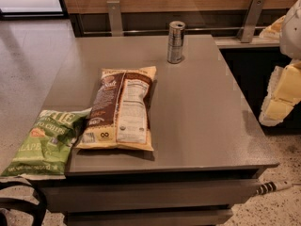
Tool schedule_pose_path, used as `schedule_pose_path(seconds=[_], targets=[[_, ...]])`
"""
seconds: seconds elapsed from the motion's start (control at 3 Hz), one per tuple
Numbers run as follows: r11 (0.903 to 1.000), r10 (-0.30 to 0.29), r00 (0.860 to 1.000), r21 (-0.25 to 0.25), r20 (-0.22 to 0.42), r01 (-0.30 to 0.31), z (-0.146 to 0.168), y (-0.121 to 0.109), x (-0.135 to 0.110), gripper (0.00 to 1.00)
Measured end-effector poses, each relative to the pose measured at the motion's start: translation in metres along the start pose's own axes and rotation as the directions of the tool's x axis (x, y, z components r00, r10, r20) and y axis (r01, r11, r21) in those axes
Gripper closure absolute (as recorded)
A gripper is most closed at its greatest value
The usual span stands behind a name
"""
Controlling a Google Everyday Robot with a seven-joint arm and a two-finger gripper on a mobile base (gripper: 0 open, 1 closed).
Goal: Knock redbull can over
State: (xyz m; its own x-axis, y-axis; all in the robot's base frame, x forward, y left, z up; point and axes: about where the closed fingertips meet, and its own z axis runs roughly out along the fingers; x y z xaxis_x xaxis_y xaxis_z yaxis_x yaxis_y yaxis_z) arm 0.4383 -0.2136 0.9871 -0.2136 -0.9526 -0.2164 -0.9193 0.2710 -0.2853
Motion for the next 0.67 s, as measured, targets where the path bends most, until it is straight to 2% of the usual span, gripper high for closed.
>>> schedule_pose_path(seconds=[0.33,0.67], targets=[[1.0000,0.000,1.000,0.000,0.000,0.000,0.0000,0.0000,0.0000,0.00],[1.0000,0.002,0.999,0.003,0.034,-0.002,-0.0025,-0.0096,0.0019,0.00]])
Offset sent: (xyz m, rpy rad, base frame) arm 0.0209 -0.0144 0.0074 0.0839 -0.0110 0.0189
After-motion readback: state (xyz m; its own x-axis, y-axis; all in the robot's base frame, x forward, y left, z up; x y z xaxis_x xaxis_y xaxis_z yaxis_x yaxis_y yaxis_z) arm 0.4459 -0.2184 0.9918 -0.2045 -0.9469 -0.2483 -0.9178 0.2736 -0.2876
